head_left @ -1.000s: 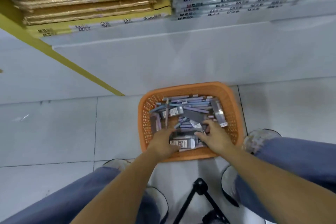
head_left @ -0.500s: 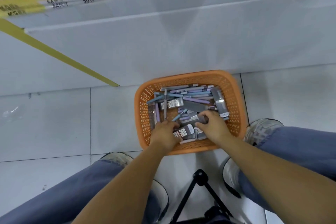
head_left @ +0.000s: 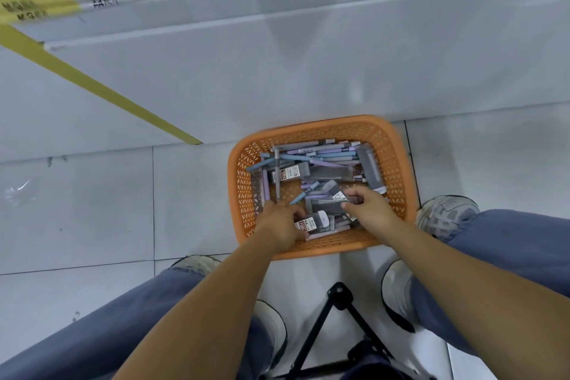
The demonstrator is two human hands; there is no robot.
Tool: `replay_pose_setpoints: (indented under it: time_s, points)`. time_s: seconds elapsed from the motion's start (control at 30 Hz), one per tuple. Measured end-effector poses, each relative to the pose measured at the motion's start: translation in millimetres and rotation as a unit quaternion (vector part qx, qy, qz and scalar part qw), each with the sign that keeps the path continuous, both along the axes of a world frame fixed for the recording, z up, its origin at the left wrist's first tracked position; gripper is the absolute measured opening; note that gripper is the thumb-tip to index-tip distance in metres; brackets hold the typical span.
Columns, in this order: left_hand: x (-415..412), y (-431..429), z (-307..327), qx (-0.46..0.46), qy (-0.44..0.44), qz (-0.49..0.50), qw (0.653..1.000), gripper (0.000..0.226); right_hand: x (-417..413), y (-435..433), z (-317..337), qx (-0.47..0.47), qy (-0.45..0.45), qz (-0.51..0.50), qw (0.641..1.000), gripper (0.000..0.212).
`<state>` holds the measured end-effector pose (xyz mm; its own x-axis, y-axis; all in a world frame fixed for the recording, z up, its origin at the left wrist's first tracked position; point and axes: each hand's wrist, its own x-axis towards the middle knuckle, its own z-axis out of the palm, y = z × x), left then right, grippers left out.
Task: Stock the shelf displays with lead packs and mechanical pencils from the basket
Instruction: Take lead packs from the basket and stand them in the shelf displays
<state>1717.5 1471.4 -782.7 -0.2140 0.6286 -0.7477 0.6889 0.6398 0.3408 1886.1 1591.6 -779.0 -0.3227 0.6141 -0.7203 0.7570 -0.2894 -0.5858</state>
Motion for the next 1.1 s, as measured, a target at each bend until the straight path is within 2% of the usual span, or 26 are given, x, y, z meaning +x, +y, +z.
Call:
replay_pose_setpoints:
  time_s: [0.1,0.3,0.4,0.47,0.6,0.73,0.9,1.03,1.1]
  points:
    - [-2,1,0,-0.006,-0.009,0.010,1.000,0.052,8,4,6,-0.031,0.007,-0.013,0.999,0.035]
    - [-1,1,7,0.010,0.031,-0.061,0.998,0.036,13,9,21,-0.046,0.010,-0.021,0.999,0.037]
    - [-1,2,16,0.033,0.015,0.011,0.999,0.032,15,12,32,-0.029,0.026,-0.007,0.999,0.038]
    - [-3,5,28,0.053,-0.047,0.095,0.993,0.037,17,14,43,-0.021,0.038,-0.005,0.999,0.035]
    - [-8,14,67,0.107,-0.198,0.259,0.939,0.032,9,21,77,-0.058,0.133,-0.053,0.988,0.028]
    - [-13,34,121,0.216,-0.247,0.343,0.880,0.021,-9,28,131,-0.033,0.228,-0.052,0.972,0.022]
    - [-29,46,204,0.312,-0.242,0.354,0.848,0.037,-23,39,223,0.021,0.285,0.006,0.958,0.026]
    - [-39,42,268,0.371,-0.271,0.345,0.818,0.024,-31,39,300,0.079,0.298,0.094,0.947,0.030]
    - [-43,39,299,0.397,-0.298,0.356,0.791,0.020,-35,39,333,0.105,0.312,0.132,0.935,0.031]
